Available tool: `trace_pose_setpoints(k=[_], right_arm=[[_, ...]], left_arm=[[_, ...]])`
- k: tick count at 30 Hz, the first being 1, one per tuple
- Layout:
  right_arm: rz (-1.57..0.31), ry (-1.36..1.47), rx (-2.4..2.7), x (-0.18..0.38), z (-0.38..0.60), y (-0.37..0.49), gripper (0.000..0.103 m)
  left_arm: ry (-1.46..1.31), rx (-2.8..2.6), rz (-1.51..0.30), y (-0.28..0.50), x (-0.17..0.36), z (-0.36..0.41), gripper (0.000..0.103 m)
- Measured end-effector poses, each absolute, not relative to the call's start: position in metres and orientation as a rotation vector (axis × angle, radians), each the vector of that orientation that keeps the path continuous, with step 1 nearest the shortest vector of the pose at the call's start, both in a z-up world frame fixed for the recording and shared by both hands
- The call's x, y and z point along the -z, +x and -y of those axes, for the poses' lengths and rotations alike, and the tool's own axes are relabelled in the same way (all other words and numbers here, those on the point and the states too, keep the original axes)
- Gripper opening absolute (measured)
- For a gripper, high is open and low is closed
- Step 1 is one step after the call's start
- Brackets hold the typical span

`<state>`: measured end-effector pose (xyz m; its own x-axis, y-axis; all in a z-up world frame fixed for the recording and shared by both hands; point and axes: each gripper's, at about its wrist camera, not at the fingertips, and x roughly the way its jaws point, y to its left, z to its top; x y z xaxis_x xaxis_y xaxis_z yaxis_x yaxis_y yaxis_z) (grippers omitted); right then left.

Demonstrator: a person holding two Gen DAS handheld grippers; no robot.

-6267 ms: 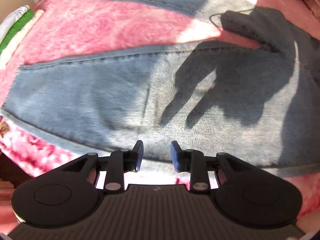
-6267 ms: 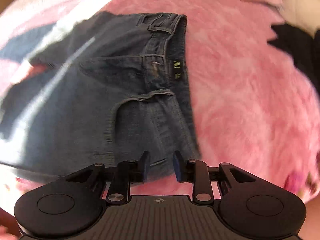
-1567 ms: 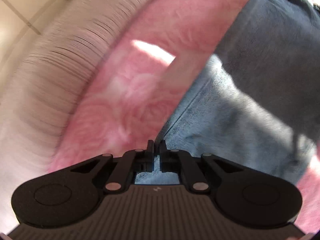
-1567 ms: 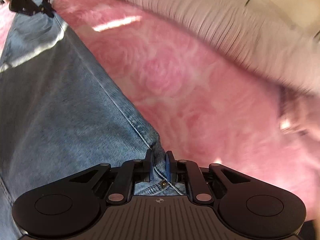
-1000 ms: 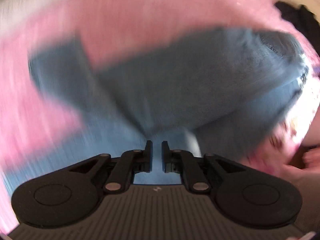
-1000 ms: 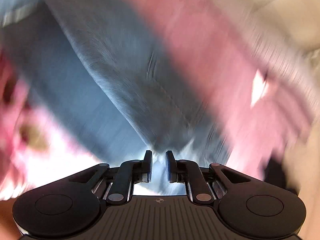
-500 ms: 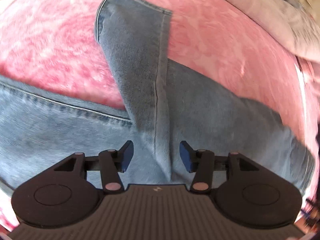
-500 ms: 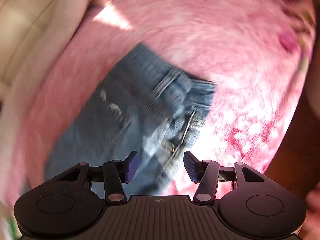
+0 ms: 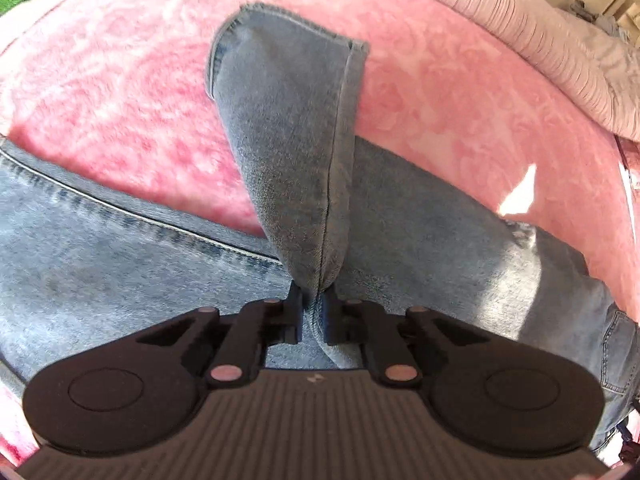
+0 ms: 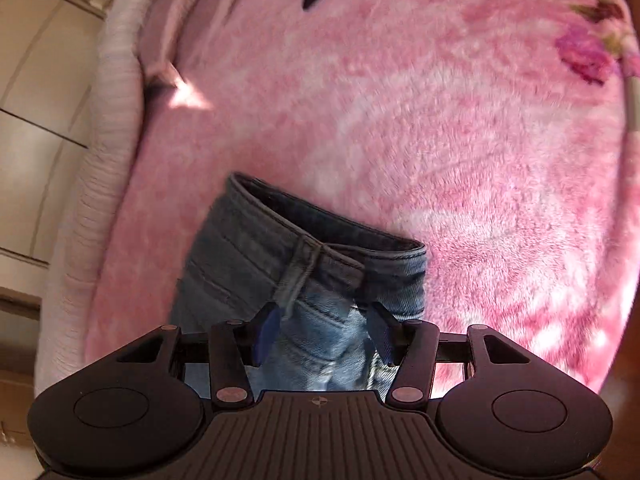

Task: Fold clothes
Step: 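Fold the leg hem over the other leg with the left gripper while the right holds the waistband, then open both grippers and release the folded jeans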

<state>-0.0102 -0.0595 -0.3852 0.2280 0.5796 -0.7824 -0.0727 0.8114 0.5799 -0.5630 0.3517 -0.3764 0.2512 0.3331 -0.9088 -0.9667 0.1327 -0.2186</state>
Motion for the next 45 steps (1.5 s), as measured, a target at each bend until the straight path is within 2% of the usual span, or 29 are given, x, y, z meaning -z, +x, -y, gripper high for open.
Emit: trace_pose_setpoints(k=[1,3,7,9,13,23,26,27,28,29,30,32,35,36,38,39,45], right_arm=[[-1.281,0.483,-0.484,0.39,0.059,-0.007,0.022],[-1.253,0.42,-0.517,0.379,0.055,-0.007,0.014],[-1.168,0.364,-0.639,0.343,0.065,-0.012,0.013],[-1.176,0.332,-0.656,0.337,0.078,-0.013,0.013],[-1.266,0.252,-0.61,0.364,0.09,-0.012,0.013],[-1.215,0.247,-0.655,0.368,0.09,-0.013,0.013],[-1.247,0.198,-0.616,0.382,0.087,-0.014,0.016],[-1.252,0.187,-0.605,0.381,0.085,-0.014,0.022],[-1.257,0.174,-0.594,0.38,0.083,-0.015,0.042],[-1.26,0.113,-0.56,0.373,0.079,-0.017,0.05],[-1.262,0.053,-0.526,0.366,0.075,-0.019,0.054],[-1.189,-0.049,-0.488,0.345,0.071,-0.028,0.054],[-1.037,-0.119,-0.486,0.309,0.064,-0.05,0.054],[-1.047,-0.109,-0.536,0.306,0.057,-0.057,0.054],[-1.097,-0.123,-0.64,0.307,0.035,-0.072,0.054],[-1.135,-0.146,-0.693,0.311,0.019,-0.081,0.054],[-1.131,-0.272,-0.978,0.324,-0.092,-0.171,0.051]], left_arm=[[-0.983,-1.122,-0.806,-0.564,0.372,-0.35,0.005],[-0.958,-1.133,-0.758,-0.566,0.358,-0.344,0.005],[-0.86,-1.161,-0.7,-0.578,0.332,-0.304,0.005],[-0.857,-1.181,-0.722,-0.588,0.342,-0.281,0.006],[-0.891,-1.224,-0.768,-0.596,0.373,-0.255,0.006],[-0.781,-1.223,-0.831,-0.586,0.386,-0.244,0.007],[-0.747,-1.22,-0.852,-0.583,0.389,-0.241,0.009],[-0.736,-1.219,-0.859,-0.582,0.39,-0.24,0.01],[-0.724,-1.218,-0.866,-0.581,0.391,-0.239,0.012],[-0.711,-1.218,-0.875,-0.58,0.39,-0.238,0.015],[-0.7,-1.218,-0.882,-0.582,0.384,-0.237,0.017],[-0.682,-1.215,-0.882,-0.588,0.372,-0.23,0.024],[-0.671,-1.227,-0.89,-0.6,0.354,-0.221,0.024],[-0.671,-1.238,-0.901,-0.606,0.35,-0.22,0.024],[-0.669,-1.264,-0.93,-0.616,0.345,-0.223,0.011],[-0.668,-1.278,-0.935,-0.622,0.343,-0.226,0.009],[-0.661,-1.344,-0.878,-0.67,0.343,-0.271,0.01]])
